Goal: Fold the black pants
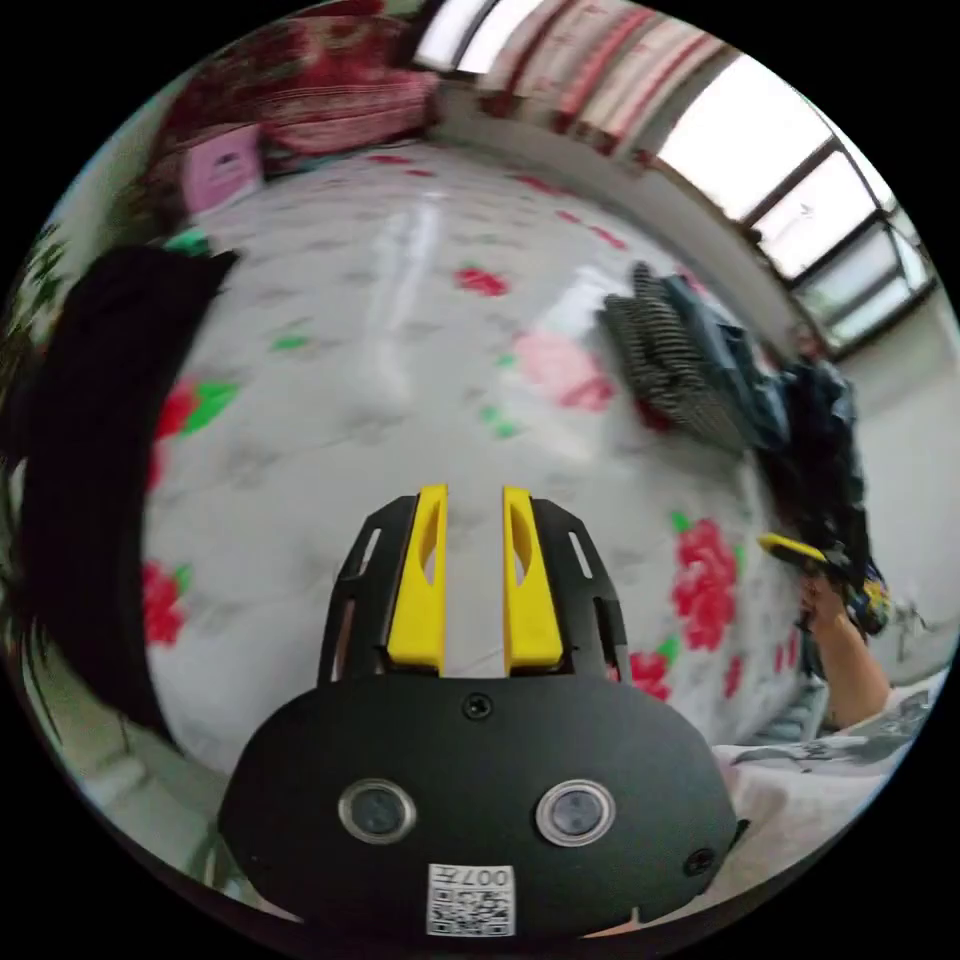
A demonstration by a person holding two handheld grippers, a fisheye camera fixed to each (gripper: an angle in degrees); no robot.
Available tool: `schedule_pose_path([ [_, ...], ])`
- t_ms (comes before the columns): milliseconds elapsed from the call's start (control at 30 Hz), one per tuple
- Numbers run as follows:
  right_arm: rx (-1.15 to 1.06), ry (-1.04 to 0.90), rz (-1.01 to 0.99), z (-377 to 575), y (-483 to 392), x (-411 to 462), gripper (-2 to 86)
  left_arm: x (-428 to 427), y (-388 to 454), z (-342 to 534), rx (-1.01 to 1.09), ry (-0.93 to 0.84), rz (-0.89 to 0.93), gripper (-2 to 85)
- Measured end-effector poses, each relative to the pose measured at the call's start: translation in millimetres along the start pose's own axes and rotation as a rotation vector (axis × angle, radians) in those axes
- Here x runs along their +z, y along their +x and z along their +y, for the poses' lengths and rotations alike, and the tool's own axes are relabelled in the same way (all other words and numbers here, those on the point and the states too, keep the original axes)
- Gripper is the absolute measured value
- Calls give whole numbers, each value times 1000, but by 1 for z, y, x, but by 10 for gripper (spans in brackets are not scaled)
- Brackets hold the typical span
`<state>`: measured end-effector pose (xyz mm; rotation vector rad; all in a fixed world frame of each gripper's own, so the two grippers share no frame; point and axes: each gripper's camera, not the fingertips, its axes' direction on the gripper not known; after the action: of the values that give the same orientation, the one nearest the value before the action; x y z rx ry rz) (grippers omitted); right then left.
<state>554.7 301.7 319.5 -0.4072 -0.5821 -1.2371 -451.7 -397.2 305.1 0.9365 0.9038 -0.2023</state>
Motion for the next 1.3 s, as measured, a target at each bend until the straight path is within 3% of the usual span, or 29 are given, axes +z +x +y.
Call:
schedule_pose_path([
  [67,-67,-89,99,33,-28,34,28,-28,-58,48,-166,10,-215,100],
  [167,-128,-177,135,75,-65,74,35,-78,-127,78,-381,59,-383,133],
  [233,-162,-111,171,90,-86,82,38,-103,-160,80,-459,109,-448,147],
  [400,-323,-172,368,101,-135,121,41,-118,-232,46,-578,90,-449,137],
  [500,-276,-171,346,102,-131,126,46,-103,-260,30,-672,0,-412,80],
  [567,-196,-166,282,100,-123,125,51,-108,-251,23,-637,18,-414,15],
  [700,-69,-182,107,100,-119,122,50,-122,-203,28,-423,66,-401,-2],
  [833,-71,-71,-9,109,-136,107,53,-148,-144,52,-194,115,-382,-7],
  [900,-94,-30,-26,111,-150,96,56,-158,-127,61,-135,150,-278,-7],
  [967,-120,10,-48,114,-161,86,60,-157,-102,69,-53,192,-24,-8],
  [1100,-132,107,-89,118,-176,64,72,-107,-26,63,207,94,295,-7],
  [1167,-122,151,-104,124,-178,54,79,-56,45,59,386,-48,565,-4],
  [1300,-61,249,-69,155,-170,24,89,15,149,86,588,-344,837,4],
])
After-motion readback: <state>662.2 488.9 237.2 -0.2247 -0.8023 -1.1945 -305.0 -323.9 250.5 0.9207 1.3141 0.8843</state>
